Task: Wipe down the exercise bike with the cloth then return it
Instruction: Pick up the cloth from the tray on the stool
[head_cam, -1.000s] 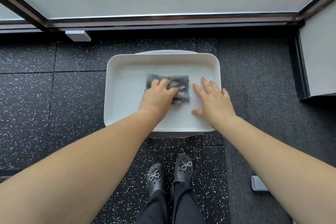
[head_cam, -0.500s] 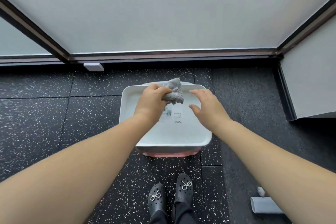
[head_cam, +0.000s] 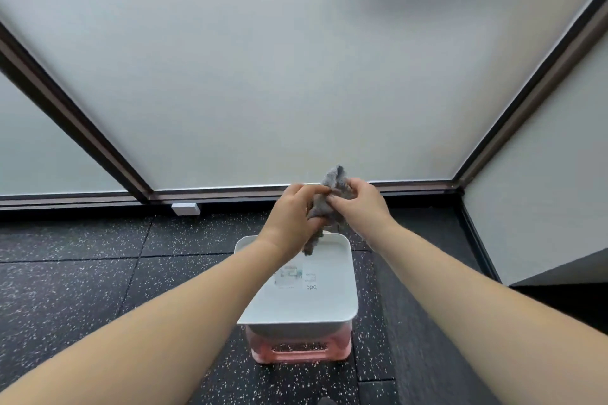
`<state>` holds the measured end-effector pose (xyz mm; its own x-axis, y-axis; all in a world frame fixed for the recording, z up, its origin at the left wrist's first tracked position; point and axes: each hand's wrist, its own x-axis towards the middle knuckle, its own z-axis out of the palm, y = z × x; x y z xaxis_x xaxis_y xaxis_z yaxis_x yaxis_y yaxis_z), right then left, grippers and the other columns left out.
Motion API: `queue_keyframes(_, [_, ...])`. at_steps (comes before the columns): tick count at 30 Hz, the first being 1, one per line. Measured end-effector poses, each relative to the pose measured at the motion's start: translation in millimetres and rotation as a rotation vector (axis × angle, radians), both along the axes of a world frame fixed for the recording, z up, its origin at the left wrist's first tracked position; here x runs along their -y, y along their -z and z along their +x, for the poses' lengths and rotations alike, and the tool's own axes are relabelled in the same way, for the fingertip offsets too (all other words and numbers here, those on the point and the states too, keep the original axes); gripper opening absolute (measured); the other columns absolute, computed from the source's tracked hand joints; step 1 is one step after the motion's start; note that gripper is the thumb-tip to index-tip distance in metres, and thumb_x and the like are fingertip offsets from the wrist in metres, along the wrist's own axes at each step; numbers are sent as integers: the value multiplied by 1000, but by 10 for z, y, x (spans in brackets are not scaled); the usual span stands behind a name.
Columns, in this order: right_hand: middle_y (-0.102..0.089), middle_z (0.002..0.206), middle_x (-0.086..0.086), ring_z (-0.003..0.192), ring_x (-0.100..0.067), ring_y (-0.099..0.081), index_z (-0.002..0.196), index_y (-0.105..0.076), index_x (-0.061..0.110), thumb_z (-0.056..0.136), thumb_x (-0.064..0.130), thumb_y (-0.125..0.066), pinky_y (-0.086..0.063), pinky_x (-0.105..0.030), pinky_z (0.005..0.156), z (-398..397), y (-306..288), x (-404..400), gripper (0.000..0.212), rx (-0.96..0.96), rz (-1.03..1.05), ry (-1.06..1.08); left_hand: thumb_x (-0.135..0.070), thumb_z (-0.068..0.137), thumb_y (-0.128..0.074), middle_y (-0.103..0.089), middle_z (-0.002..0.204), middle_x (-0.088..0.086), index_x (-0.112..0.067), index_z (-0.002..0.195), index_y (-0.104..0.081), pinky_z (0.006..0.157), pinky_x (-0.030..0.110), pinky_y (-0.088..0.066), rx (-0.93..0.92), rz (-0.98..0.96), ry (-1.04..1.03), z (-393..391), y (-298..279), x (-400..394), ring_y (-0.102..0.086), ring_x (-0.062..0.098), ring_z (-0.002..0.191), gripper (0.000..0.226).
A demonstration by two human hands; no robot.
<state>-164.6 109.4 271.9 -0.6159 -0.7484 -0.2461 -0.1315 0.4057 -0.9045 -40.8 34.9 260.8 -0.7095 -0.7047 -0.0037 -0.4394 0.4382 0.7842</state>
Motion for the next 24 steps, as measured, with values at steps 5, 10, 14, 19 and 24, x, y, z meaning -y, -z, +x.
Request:
queue_keyframes(5, [-71, 103, -5, 97, -21, -68, 107, -65, 18, 82, 11, -63, -54, -41, 91, 105, -404, -223, 26, 69, -84, 0, -11, 67, -81, -58, 110, 4, -26, 118, -54, 87, 33, -54, -70, 136, 37, 119, -406, -197, -59, 16, 100, 59])
queue_keyframes(10, [-68, 112, -10, 106, -26, -64, 120, -58, 13, 87, 5, -54, -51, -44, 96, 324, -678, -590, 34, 17, -122, 10, -16, 72, -80, -61, 108, 1, -24, 111, -48, 64, 17, -53, -192, 186, 59, 361, -769, -413, -64, 10, 87, 51])
queue_keyframes(14, [-68, 108, -13, 103, -28, -64, 108, -60, 21, 88, 1, -51, -51, -46, 95, 615, -888, -1033, 30, 8, -188, 40, -21, 72, -80, -52, 122, -1, -24, 129, -43, 72, 22, -50, -177, 122, 68, 570, -987, -663, -59, 15, 99, 69])
queue_keyframes(19, [-70, 106, -11, 99, -25, -65, 110, -62, 18, 91, 1, -50, -53, -41, 90, 1009, -1054, -1761, 29, 17, -230, 114, -25, 69, -82, -63, 111, -6, -25, 129, -50, 85, 23, -42, -34, 102, 329, 738, -1192, -1124, -57, 9, 102, 68])
queue_keyframes(24, [-68, 95, -5, 89, -19, -63, 102, -60, 23, 92, 5, -51, -54, -36, 83, 1312, -1150, -2668, 23, 26, -242, 329, -27, 72, -79, -68, 80, -5, -19, 96, -68, 70, 24, -51, -2, 154, 462, 754, -1370, -1864, -62, 9, 73, 27])
